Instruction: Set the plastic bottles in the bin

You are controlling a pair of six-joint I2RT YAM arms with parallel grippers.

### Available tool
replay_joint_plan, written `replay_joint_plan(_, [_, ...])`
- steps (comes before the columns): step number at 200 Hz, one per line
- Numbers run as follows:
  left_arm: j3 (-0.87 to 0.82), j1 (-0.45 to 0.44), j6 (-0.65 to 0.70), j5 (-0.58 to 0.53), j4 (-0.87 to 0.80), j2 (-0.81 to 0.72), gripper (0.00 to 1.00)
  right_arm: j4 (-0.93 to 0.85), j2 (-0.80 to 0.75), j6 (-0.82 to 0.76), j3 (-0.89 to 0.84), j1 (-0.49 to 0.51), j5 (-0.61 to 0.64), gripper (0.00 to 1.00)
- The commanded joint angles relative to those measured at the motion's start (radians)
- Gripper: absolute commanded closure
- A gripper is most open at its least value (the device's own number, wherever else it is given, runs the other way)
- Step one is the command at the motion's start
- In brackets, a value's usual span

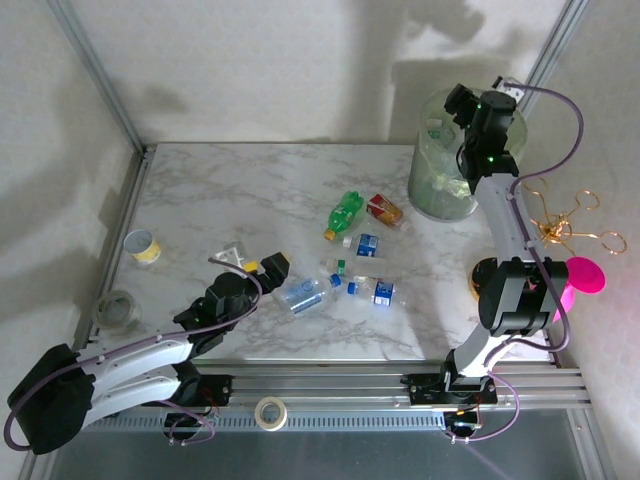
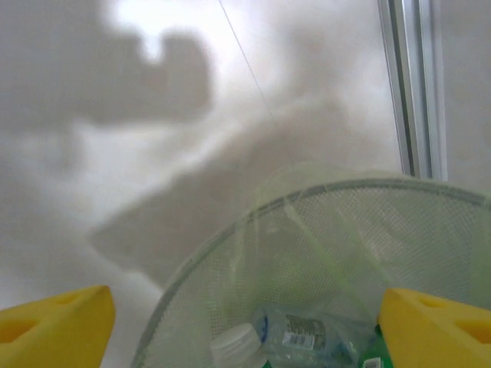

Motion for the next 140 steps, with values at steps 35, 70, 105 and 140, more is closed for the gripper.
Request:
replay_joint_plan(35, [0.047, 0.059, 0.003, 0.011, -0.023, 0.004, 0.00, 0.009, -0.147, -0.049, 0.033, 0.000, -0.031, 0.07])
replay_joint_plan(70, [0.103, 0.073, 0.032, 0.025, -0.029, 0.048, 0.00, -0.041, -0.224, -0.043, 0.009, 0.037, -0.128, 0.05])
replay_joint_plan(105, [0.141, 0.085, 0.063, 0.014, -0.038, 0.074, 0.00, -0.031, -0.340, -0.081, -0.160, 0.169, -0.159, 0.01])
replay_joint_plan(140, [0.154, 0.094, 0.094, -0.052, -0.023, 0.092, 0.00, -0.043, -0.464, -0.079, -0.377, 0.331, -0.156, 0.01])
